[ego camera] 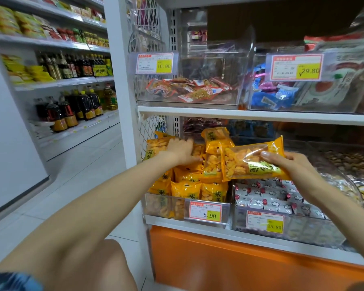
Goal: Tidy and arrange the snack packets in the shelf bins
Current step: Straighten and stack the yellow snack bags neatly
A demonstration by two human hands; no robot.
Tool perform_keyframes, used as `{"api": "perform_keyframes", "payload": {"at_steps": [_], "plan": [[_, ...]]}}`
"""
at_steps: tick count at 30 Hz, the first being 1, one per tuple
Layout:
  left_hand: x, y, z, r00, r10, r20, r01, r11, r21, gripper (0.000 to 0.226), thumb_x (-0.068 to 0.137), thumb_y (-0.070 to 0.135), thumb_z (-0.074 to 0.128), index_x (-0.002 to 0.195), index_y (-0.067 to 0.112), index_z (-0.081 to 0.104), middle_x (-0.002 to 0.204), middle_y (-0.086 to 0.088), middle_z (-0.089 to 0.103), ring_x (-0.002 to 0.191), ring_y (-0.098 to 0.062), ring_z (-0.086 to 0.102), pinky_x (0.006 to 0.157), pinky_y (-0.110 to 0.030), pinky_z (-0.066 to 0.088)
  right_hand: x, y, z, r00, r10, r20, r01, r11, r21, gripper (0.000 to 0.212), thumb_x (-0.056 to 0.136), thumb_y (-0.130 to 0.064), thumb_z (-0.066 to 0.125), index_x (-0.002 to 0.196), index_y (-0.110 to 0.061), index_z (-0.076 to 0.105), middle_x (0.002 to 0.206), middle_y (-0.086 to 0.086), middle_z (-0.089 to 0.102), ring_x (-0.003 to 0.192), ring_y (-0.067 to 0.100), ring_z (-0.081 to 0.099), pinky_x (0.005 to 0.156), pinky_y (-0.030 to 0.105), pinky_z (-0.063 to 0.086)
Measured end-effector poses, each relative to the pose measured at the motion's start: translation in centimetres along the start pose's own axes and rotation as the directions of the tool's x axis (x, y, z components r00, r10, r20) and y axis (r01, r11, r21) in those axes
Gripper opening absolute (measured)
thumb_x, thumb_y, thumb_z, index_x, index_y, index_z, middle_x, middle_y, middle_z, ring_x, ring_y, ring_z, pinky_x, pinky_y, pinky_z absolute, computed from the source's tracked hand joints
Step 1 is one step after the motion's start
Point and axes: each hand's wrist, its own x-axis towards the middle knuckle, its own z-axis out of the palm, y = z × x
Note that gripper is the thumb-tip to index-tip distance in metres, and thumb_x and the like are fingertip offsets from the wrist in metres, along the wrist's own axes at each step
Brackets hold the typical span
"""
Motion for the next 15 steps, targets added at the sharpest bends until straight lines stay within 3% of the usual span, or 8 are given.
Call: {"api": "perform_keyframes", "payload": {"at_steps": [3, 9, 13, 15], "plan": [[1.1, 0.9, 0.4, 0.993, -0.054, 0.105, 0.049, 0.998, 0.048, 0.083, 0.085, 0.064, 0.047, 0.142, 0.007, 0.028, 0.145, -0.019, 0.037, 0.135, -0.038, 0.031, 0.11, -0.045, 0.023, 0.2, 0.1, -0.1, 1.0, -0.005, 0.005, 0.005, 1.0, 0.009, 0.019, 0.074, -0.036, 0.063, 0.071, -0.018, 0.068, 0.056, -0.007, 0.067, 0.052, 0.001, 0.061, 0.067, 0.024, 0.04], [2.1, 0.6, 0.4, 0.973, -0.112, 0.201, 0.121, 0.992, -0.033, 0.091, 0.083, 0.068, 0.045, 0.147, 0.009, 0.018, 0.144, -0.015, 0.04, 0.136, -0.035, 0.032, 0.113, -0.052, 0.013, 0.6, 0.5, -0.5, 1.0, 0.009, -0.009, -0.009, 1.0, 0.0, 0.03, 0.072, -0.04, 0.062, 0.077, -0.011, 0.066, 0.056, -0.007, 0.067, 0.061, 0.011, 0.06, 0.067, 0.023, 0.039], [2.0, -0.2, 1.2, 0.986, -0.111, 0.127, 0.126, 0.985, -0.121, 0.096, 0.078, 0.072, 0.049, 0.145, 0.009, 0.02, 0.132, -0.01, 0.053, 0.128, -0.031, 0.043, 0.112, -0.049, 0.015, 0.7, 0.7, -0.6, 1.0, 0.004, -0.004, -0.004, 1.0, 0.01, 0.031, 0.074, -0.04, 0.064, 0.078, -0.01, 0.067, 0.057, -0.006, 0.068, 0.062, 0.012, 0.061, 0.068, 0.023, 0.04], [1.9, -0.2, 1.5, 0.989, -0.131, 0.063, 0.141, 0.971, -0.194, 0.091, 0.076, 0.066, 0.057, 0.142, 0.01, 0.027, 0.133, -0.012, 0.05, 0.125, -0.03, 0.045, 0.109, -0.046, 0.023, 0.7, 0.7, -0.6, 1.0, -0.007, -0.007, 0.007, 0.999, 0.034, 0.051, 0.061, -0.052, 0.073, 0.085, -0.007, 0.069, 0.066, -0.001, 0.071, 0.068, 0.016, 0.064, 0.073, 0.025, 0.042]]}}
